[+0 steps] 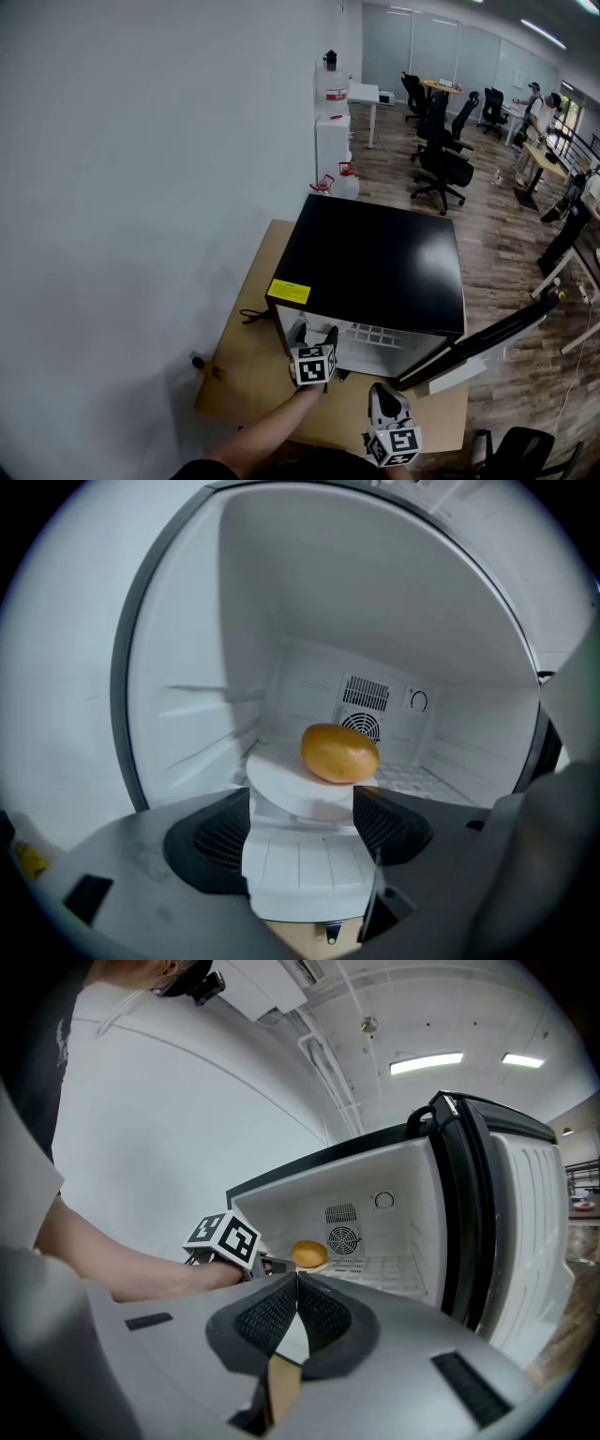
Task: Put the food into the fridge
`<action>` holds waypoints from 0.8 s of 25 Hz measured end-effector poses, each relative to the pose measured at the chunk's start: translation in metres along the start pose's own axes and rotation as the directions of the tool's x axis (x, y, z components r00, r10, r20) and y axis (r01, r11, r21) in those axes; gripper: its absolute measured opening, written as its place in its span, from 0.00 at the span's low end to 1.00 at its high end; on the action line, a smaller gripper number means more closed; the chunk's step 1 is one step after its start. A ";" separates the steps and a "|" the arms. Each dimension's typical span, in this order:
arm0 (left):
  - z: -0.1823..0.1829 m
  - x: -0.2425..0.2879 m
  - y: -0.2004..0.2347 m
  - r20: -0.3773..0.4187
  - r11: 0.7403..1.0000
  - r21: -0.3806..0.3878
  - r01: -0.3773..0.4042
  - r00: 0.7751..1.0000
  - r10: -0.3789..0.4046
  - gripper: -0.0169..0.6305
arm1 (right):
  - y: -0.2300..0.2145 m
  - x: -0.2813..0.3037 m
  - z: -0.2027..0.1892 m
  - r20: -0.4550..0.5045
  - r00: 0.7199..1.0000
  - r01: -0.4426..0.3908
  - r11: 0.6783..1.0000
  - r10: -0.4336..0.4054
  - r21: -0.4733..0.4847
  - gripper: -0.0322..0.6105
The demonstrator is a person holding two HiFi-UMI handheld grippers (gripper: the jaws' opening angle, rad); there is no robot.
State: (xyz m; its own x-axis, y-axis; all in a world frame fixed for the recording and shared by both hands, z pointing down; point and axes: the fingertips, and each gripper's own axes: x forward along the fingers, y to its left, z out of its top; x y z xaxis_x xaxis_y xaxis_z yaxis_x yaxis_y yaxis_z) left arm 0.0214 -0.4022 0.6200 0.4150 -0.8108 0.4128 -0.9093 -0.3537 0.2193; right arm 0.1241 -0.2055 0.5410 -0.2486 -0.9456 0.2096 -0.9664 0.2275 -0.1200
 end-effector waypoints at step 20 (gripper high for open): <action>0.015 -0.206 -0.045 0.239 0.957 0.150 0.247 0.931 -0.277 0.51 | 0.057 -0.072 0.017 0.051 0.999 0.012 0.999 -0.010 -0.038 0.14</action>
State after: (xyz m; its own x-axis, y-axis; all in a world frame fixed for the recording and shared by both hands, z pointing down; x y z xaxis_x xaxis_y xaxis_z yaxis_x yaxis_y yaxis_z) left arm -0.0239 -0.2259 0.5122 0.6306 -0.7680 0.1119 -0.7730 -0.6086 0.1791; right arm 0.0876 -0.1285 0.5021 -0.2357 -0.9583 0.1614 -0.9710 0.2252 -0.0804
